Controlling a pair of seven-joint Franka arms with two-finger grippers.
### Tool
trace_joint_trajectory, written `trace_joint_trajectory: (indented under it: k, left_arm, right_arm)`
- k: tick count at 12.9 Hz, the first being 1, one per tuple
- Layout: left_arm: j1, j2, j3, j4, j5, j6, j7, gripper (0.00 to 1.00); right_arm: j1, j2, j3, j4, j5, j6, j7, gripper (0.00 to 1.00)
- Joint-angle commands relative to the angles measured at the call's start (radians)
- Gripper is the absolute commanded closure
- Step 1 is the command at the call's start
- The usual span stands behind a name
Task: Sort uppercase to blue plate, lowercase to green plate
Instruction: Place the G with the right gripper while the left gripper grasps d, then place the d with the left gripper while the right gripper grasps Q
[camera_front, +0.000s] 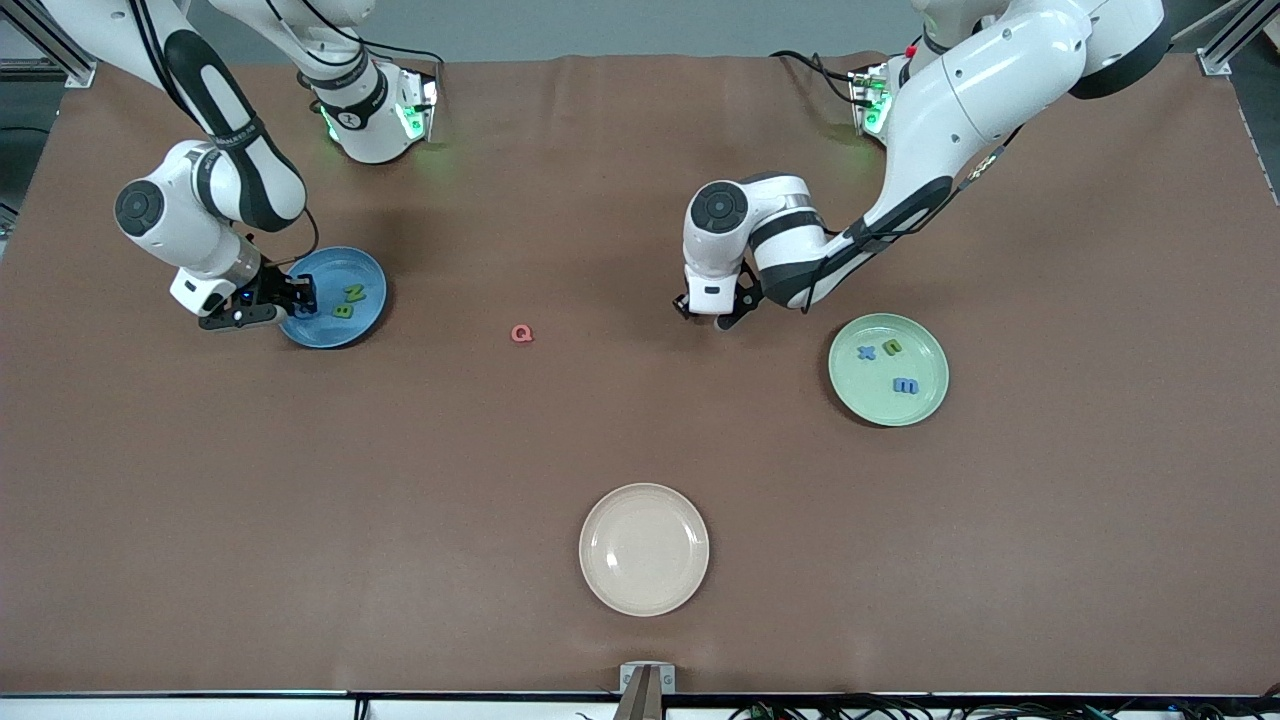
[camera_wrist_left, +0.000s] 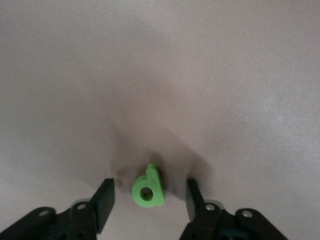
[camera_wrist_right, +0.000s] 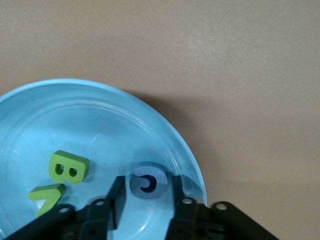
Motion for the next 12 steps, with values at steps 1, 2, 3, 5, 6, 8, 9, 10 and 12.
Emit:
trace_joint_trajectory:
  k: [1, 2, 3, 5, 6, 8, 9, 10, 12]
  left_arm:
    - [-0.002, -0.003, 0.002, -0.024, -0.014, 0.006, -0.007, 0.55]
    - [-0.002, -0.003, 0.002, -0.024, -0.011, 0.006, -0.006, 0.63]
    - [-0.001, -0.003, 0.002, -0.023, -0.011, 0.006, -0.004, 0.70]
    - [-0.002, -0.003, 0.009, -0.020, 0.000, 0.008, -0.003, 0.82]
    - [0.001, -0.007, 0.009, -0.019, 0.001, 0.007, 0.000, 0.87]
    - [0.018, -0.018, 0.008, -0.018, 0.001, 0.007, 0.006, 0.92]
    - [0.025, -0.033, 0.006, -0.018, 0.001, 0.006, 0.011, 0.92]
    - [0.054, -0.052, -0.001, -0.018, 0.001, 0.005, 0.025, 0.93]
    - [0.186, -0.081, -0.096, -0.024, 0.001, -0.009, 0.080, 0.93]
  right_arm:
    - [-0.013, -0.013, 0.012, 0.017, -0.001, -0.011, -0.013, 0.00]
    - [-0.013, -0.037, 0.012, 0.047, -0.001, -0.096, -0.010, 0.00]
    - [-0.012, -0.074, 0.015, 0.093, -0.001, -0.217, 0.017, 0.00]
    - [0.025, -0.139, 0.028, 0.211, -0.004, -0.486, 0.164, 0.00]
    - [0.068, -0.156, 0.028, 0.265, -0.004, -0.585, 0.247, 0.00]
    - [0.173, -0.163, 0.039, 0.354, -0.004, -0.706, 0.472, 0.00]
    - [0.236, -0.162, 0.044, 0.360, -0.003, -0.699, 0.588, 0.00]
    - [0.319, -0.156, 0.044, 0.374, -0.001, -0.677, 0.713, 0.00]
    - [0.449, -0.107, 0.045, 0.376, 0.011, -0.558, 0.924, 0.00]
